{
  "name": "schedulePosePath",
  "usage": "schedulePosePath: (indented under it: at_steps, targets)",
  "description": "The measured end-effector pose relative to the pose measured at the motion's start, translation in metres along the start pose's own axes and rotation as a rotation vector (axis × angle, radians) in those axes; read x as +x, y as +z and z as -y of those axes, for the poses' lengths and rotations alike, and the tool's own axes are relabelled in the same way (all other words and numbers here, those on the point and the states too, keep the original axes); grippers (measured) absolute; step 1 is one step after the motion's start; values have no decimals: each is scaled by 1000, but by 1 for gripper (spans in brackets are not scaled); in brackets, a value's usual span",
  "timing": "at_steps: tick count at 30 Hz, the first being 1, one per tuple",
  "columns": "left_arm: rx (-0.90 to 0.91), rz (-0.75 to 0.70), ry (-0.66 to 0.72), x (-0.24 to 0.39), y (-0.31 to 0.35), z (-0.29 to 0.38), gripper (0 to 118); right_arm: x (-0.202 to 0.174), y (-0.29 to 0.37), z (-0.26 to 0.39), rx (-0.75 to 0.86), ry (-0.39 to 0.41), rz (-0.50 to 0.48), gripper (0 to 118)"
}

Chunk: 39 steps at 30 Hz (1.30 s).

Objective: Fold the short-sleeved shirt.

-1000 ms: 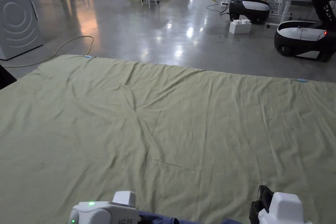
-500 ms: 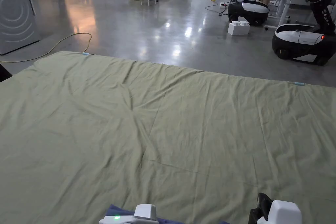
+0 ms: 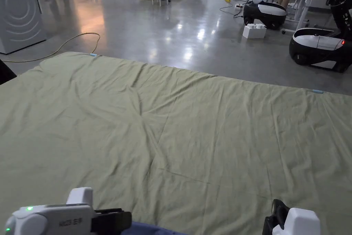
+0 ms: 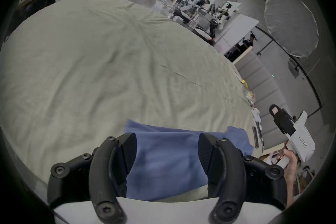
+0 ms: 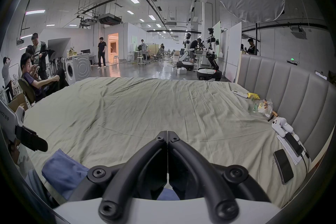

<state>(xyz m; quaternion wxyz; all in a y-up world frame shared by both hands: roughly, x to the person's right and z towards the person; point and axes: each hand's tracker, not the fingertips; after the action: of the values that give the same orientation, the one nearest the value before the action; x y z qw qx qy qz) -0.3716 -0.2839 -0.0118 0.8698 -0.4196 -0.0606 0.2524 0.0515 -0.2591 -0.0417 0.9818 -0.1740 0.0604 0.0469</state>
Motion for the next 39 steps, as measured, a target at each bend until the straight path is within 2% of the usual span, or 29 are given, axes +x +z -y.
schedulePosePath:
  at_steps: [4,9,12,13,15,16,17,18,19,21,23,24,25,26,28,32,37,39]
  targets:
    - [-70,98,130,-54,-6,-2,75,-2,-1,0,-6,-6,-3,1]
    - [-177,196,223,-89,-28,15,74,-6,1,1,-12,0,-6,1]
    - [-85,336,292,-98,-28,26,73,-7,2,2,-18,-2,-4,1]
    - [-92,370,330,-100,-31,26,70,-7,2,3,-22,-8,-3,1]
    - [-145,419,361,-98,-44,33,54,-7,2,4,-28,-17,-5,1]
    - [-151,397,329,-95,-48,36,46,-8,3,4,-29,-18,-4,1]
    - [-151,378,271,-86,-53,43,29,-9,3,5,-31,-17,-3,1]
    - [-128,354,195,-74,-56,49,20,-9,4,5,-31,-13,-1,1]
    - [-120,328,171,-67,-57,49,20,-10,4,5,-31,-12,-1,1]
    - [-123,305,217,-69,-59,44,17,-10,6,4,-30,-13,1,1]
    - [-146,336,350,-69,-51,37,15,-11,6,3,-26,-11,0,1]
    - [-144,323,328,-65,-47,37,15,-11,6,3,-26,-10,0,1]
    - [-121,294,217,-58,-41,36,15,-11,6,2,-25,-9,-1,1]
    - [-123,273,173,-55,-37,34,15,-11,7,1,-23,-9,-1,1]
    - [-121,275,181,-51,-27,25,14,-11,7,0,-20,-8,-3,1]
    - [-68,209,91,-35,3,9,14,-11,9,-1,-16,-9,-4,1]
    - [-21,57,20,-26,52,-20,14,-9,11,-3,-8,-5,-5,1]
    - [-12,-55,-41,-23,67,-27,14,-8,11,-3,-6,-6,-6,1]
